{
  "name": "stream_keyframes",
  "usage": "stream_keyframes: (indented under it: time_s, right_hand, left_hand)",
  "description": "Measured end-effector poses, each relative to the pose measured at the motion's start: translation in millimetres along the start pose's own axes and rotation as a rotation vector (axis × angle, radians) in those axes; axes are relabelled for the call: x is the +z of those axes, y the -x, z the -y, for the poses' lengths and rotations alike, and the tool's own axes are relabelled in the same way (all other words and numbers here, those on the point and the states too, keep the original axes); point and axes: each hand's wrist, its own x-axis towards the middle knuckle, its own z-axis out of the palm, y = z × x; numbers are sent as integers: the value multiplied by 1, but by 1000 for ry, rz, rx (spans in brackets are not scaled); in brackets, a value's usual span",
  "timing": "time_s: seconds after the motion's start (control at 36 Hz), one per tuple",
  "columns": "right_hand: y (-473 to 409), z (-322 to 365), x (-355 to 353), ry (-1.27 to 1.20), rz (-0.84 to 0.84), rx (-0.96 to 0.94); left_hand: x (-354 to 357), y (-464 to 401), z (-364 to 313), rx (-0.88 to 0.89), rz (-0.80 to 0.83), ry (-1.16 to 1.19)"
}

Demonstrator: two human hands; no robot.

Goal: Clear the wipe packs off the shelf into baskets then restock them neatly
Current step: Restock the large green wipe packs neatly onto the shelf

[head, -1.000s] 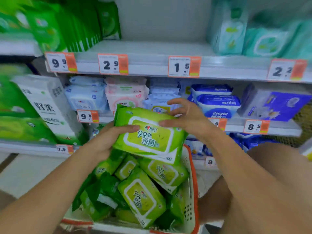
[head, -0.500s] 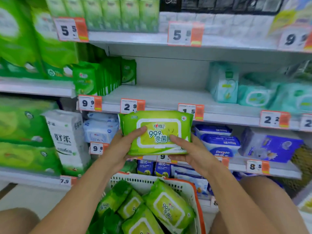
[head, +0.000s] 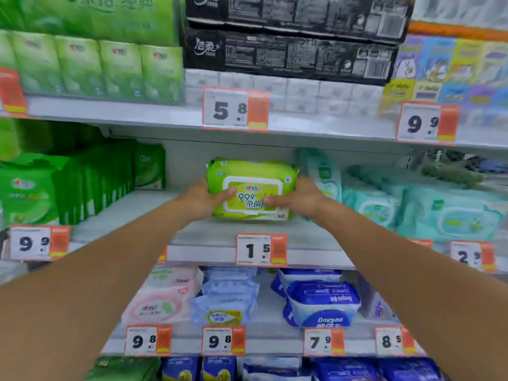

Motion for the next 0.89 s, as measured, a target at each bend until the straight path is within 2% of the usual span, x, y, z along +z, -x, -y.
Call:
stream_keyframes:
  time_s: [0.08, 0.11, 0.19, 0.25, 0.33, 0.42, 0.53, 0.89]
  right_hand:
    - [-28, -17, 13, 302, -183, 40]
    - [-35, -18, 18, 426, -170, -13]
    - [-53, -16, 34, 1046, -97, -262]
    - [-73, -16, 40, 1233, -72, -339]
    - [-103, -18, 42, 1209, -41, -231]
    - [-128, -31, 47, 1225, -91, -164]
    - [-161, -51, 45, 1199, -103, -104]
    - [-206, -73, 40, 1146, -132, -136]
  left_hand:
    - [18, -34, 38, -79, 81, -116]
    - [23, -45, 49, -92, 113, -141]
    - [29, -58, 56, -138, 239, -290]
    - [31, -65, 58, -163, 309, -408]
    - [32, -79, 63, -223, 389, -603]
    - [33, -86, 55, -288, 469, -859]
    - [37, -92, 57, -276, 553, -1055]
    - [37, -86, 52, -269, 603, -1095]
